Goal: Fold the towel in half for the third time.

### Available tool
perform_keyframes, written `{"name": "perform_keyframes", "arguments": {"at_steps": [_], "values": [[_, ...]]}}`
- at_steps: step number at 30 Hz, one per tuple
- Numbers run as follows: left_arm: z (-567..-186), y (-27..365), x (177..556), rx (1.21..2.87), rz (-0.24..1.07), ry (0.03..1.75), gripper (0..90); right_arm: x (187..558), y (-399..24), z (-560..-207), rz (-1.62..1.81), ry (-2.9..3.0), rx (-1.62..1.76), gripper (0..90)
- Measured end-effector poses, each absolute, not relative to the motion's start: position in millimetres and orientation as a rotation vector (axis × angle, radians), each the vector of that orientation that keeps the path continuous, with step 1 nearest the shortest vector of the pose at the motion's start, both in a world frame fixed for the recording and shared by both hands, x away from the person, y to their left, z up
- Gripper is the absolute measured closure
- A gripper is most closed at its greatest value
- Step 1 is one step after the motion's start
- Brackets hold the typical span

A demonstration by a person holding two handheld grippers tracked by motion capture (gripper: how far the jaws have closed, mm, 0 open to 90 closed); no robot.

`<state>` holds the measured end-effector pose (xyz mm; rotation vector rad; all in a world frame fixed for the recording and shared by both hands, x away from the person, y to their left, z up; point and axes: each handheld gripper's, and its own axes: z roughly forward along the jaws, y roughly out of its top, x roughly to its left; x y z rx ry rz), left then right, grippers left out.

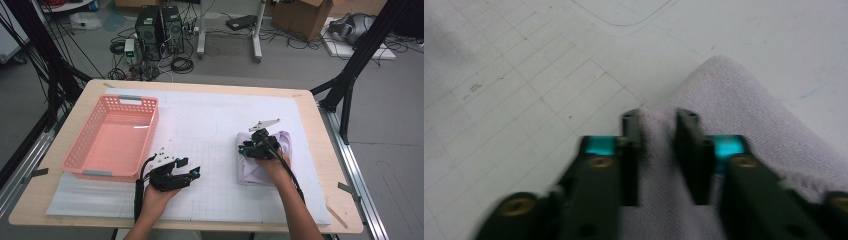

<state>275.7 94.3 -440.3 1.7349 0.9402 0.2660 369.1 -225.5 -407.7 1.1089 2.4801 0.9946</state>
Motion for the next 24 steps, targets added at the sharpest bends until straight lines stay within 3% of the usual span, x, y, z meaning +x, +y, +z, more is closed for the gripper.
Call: {"name": "perform_keyframes", "arguments": {"at_steps": [3, 16, 21, 24], "values": [[-440, 95, 276, 1.736, 0.270, 0.942, 39.8, 363, -230, -401, 1.003, 2.452, 1.082, 84.5], [-440, 96, 276, 1.726, 0.275, 0.945, 39.8, 324, -288, -391, 1.211, 2.269, 1.110, 85.5], [-441, 96, 277, 1.731, 0.273, 0.951, 39.8, 293, -326, -393, 1.305, 2.189, 1.153, 84.4], [-440, 96, 276, 1.724, 0.276, 0.950, 39.8, 273, -348, -402, 1.282, 2.172, 1.194, 75.6]]}}
